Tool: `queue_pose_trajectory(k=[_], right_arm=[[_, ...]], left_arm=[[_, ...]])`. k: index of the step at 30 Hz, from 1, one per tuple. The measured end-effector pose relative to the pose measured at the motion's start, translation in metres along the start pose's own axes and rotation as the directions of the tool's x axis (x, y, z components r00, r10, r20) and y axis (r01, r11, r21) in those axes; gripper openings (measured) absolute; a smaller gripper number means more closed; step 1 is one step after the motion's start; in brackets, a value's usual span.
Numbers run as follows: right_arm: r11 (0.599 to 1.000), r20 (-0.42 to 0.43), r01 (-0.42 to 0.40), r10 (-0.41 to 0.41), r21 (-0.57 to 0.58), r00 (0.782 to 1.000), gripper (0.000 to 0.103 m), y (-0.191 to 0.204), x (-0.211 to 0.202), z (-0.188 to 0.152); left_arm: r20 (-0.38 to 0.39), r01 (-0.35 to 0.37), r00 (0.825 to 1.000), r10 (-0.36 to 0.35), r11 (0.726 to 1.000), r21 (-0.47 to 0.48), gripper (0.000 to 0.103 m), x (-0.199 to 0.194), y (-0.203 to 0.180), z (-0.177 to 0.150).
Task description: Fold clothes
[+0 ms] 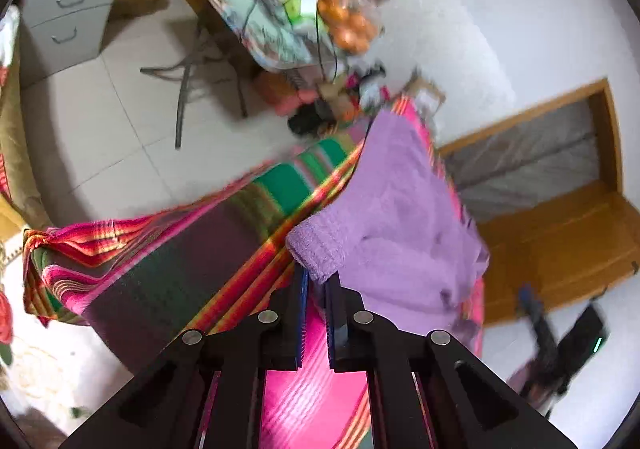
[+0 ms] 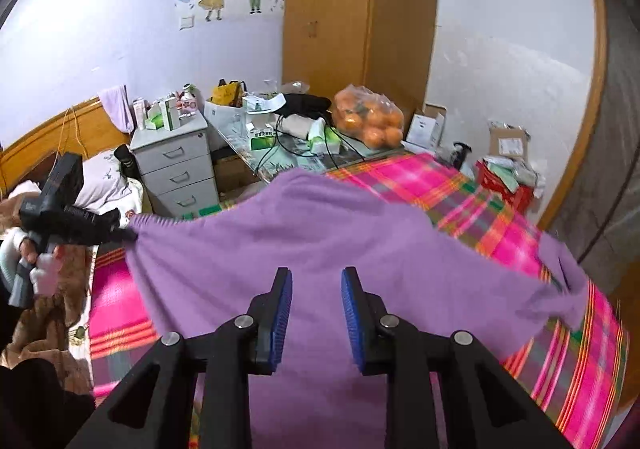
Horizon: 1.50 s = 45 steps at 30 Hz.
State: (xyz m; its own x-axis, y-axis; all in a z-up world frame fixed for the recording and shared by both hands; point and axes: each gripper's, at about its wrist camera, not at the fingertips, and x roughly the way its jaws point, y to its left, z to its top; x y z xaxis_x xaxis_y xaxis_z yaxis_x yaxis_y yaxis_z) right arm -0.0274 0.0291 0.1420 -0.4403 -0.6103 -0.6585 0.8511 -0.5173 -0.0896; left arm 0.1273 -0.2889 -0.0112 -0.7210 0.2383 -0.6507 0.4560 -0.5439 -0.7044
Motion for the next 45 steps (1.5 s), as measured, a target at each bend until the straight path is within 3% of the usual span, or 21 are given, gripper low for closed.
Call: queue_pose_trajectory(k=[3,8,15,19,21,22,23,26,30,32,35,38,40,42,45], right_arm=[[0.999,-0.025,-0.023,0.022,-0.04,0.999,0.035,0.0,0.028,0.024],[0.992,-0.087,-0.118,0.114,-0.039,0.99,0.04,-0.014,0.098,0.065],[0.98,-0.171,-0.159,0.137,-0.12,0.976,0.044,-0.012,0.202,0.11],[0.954,-0.249,-0.227,0.175,-0.196,0.952,0.049,0.0,0.256,0.12],[0.944,-0.306,-0.249,0.176,-0.217,0.935,0.049,0.004,0.276,0.118],[0.941,-0.334,-0.259,0.177,-0.217,0.926,0.033,0.005,0.284,0.116],[0.938,-0.358,-0.289,0.208,-0.19,0.91,0.004,0.005,0.291,0.115],[0.946,-0.31,-0.277,0.216,-0.169,0.926,0.004,-0.005,0.285,0.122],[0.985,-0.218,-0.173,0.163,-0.027,0.962,0.004,-0.049,0.278,0.137],[0.996,-0.26,-0.086,0.081,-0.007,0.962,0.005,-0.063,0.286,0.133],[1.0,-0.34,-0.021,0.015,-0.015,0.94,0.012,-0.072,0.297,0.118],[0.999,-0.332,-0.044,0.044,0.008,0.942,0.022,-0.074,0.295,0.121],[0.998,-0.322,-0.063,0.067,0.025,0.944,0.028,-0.075,0.293,0.123],[0.996,-0.312,-0.082,0.091,0.041,0.946,0.033,-0.076,0.291,0.125],[0.992,-0.296,-0.11,0.125,0.066,0.947,0.036,-0.077,0.288,0.129]], left_arm=[[-0.041,0.001,0.999,0.0,1.0,0.027,0.008,0.008,0.0,-0.001],[-0.019,0.015,1.0,-0.015,1.0,0.017,0.013,0.009,0.002,0.0],[-0.003,0.009,1.0,-0.009,0.999,0.042,0.017,0.016,-0.002,0.005],[-0.004,-0.002,1.0,0.002,0.998,0.061,0.018,0.018,-0.005,0.009],[-0.003,-0.005,1.0,0.005,0.998,0.068,0.018,0.019,-0.005,0.01],[-0.004,-0.007,1.0,0.007,0.997,0.071,0.018,0.019,-0.005,0.011],[-0.004,-0.008,1.0,0.008,0.997,0.076,0.018,0.019,-0.005,0.012],[0.0,-0.015,1.0,0.016,0.995,0.096,0.018,0.02,-0.007,0.013],[0.005,-0.012,1.0,0.012,0.995,0.101,0.016,0.025,-0.01,0.016],[0.0,-0.014,1.0,0.014,0.995,0.1,0.015,0.031,-0.013,0.019],[0.002,-0.014,1.0,0.014,0.997,0.07,0.018,0.035,-0.013,0.024],[0.01,0.007,1.0,-0.007,0.999,0.042,0.025,0.036,-0.012,0.028],[0.021,0.025,0.999,-0.025,0.999,0.036,0.038,0.038,-0.013,0.029],[0.035,0.038,0.999,-0.039,0.999,0.029,0.046,0.041,-0.015,0.032],[0.054,0.055,0.997,-0.056,0.998,0.015,0.046,0.046,-0.017,0.036]])
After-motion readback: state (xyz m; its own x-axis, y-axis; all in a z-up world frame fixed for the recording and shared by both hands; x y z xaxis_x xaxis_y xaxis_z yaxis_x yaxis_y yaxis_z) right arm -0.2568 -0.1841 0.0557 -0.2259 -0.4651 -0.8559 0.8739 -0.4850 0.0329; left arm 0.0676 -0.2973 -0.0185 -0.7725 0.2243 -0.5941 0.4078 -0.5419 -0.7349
